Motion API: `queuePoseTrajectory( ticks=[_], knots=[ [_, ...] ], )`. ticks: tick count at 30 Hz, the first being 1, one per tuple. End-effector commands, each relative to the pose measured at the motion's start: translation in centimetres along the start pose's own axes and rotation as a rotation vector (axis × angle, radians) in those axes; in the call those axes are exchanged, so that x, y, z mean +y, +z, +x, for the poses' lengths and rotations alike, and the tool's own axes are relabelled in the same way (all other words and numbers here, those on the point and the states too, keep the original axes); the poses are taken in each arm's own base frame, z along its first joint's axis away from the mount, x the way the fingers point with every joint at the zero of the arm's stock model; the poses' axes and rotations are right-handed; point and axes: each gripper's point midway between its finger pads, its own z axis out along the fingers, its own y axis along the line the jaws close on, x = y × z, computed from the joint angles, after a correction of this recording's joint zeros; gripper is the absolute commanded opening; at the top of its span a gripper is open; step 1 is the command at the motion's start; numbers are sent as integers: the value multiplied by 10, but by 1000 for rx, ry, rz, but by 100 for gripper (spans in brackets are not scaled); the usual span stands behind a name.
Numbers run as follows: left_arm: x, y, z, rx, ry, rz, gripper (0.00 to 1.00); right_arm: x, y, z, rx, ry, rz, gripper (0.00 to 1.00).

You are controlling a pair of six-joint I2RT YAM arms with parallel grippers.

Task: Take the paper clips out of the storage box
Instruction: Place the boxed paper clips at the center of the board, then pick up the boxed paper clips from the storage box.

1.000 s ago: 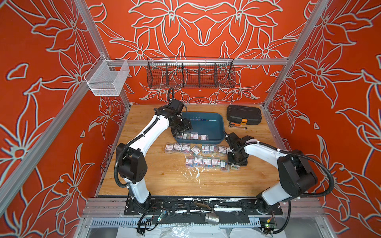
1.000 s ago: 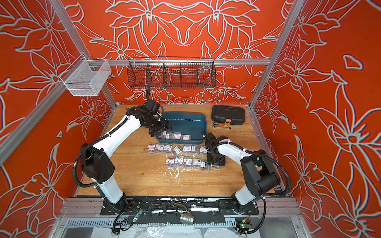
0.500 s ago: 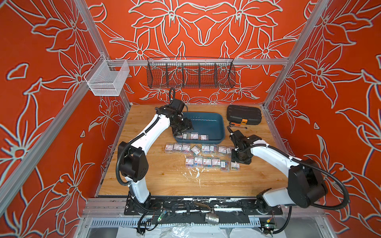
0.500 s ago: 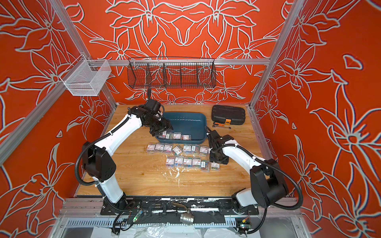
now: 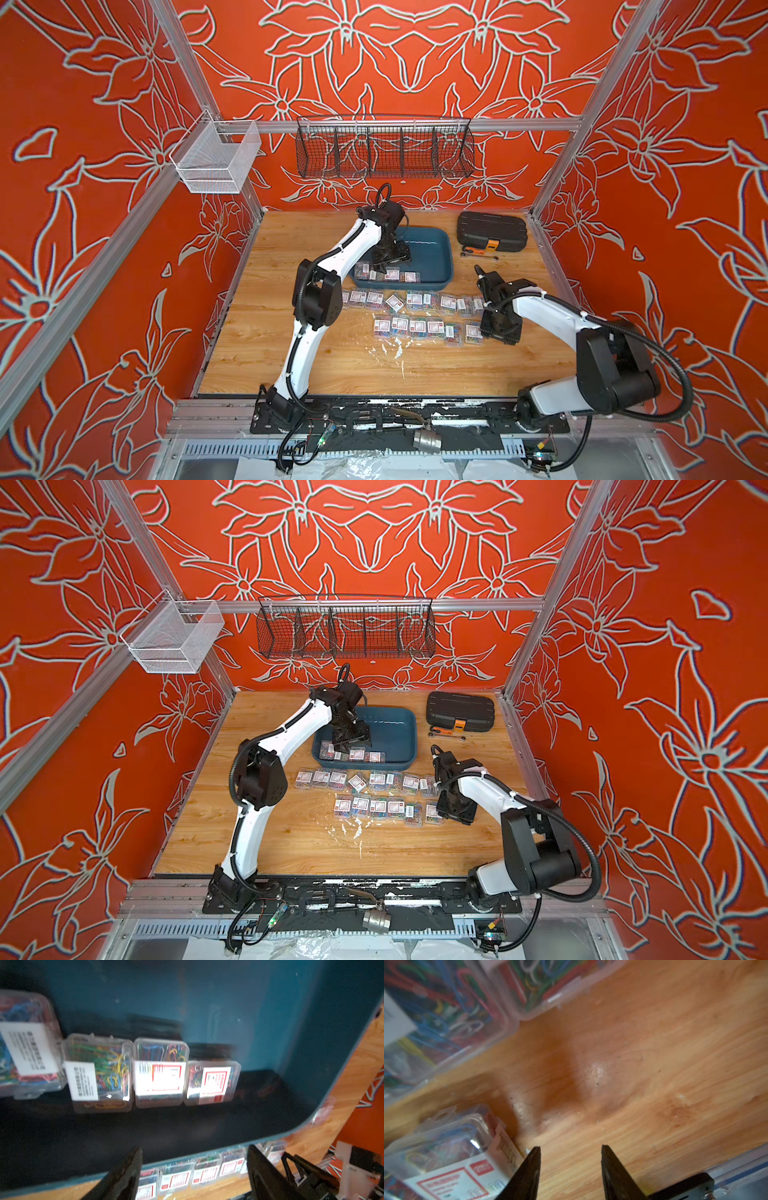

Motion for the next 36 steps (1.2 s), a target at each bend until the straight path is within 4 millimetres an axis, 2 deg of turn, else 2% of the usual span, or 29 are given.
queuePoseTrajectory(
  ticks=[1, 7, 13, 18, 23, 27, 36],
  knots=[
    [21, 2, 7, 54, -6, -106, 77, 11, 6, -2, 20, 19, -33, 49],
    [40, -3, -6, 10, -27, -146, 76, 19, 4, -9, 19, -6, -42, 48],
    [82, -15, -15, -24, -72, -272, 76, 16, 8, -5, 29, -24, -35, 48],
    [109, -16, -23, -47, -66, -371, 75, 12, 7, -6, 18, -25, -21, 48],
    [117, -17, -40, -85, -43, -395, 75, 13, 5, -9, 14, -31, -15, 48],
    [123, -9, -50, -91, -34, -392, 73, 14, 2, -11, 12, -33, -11, 48],
    [131, 13, -55, -61, -13, -402, 71, 15, -5, -18, 7, -61, 6, 47]
  ],
)
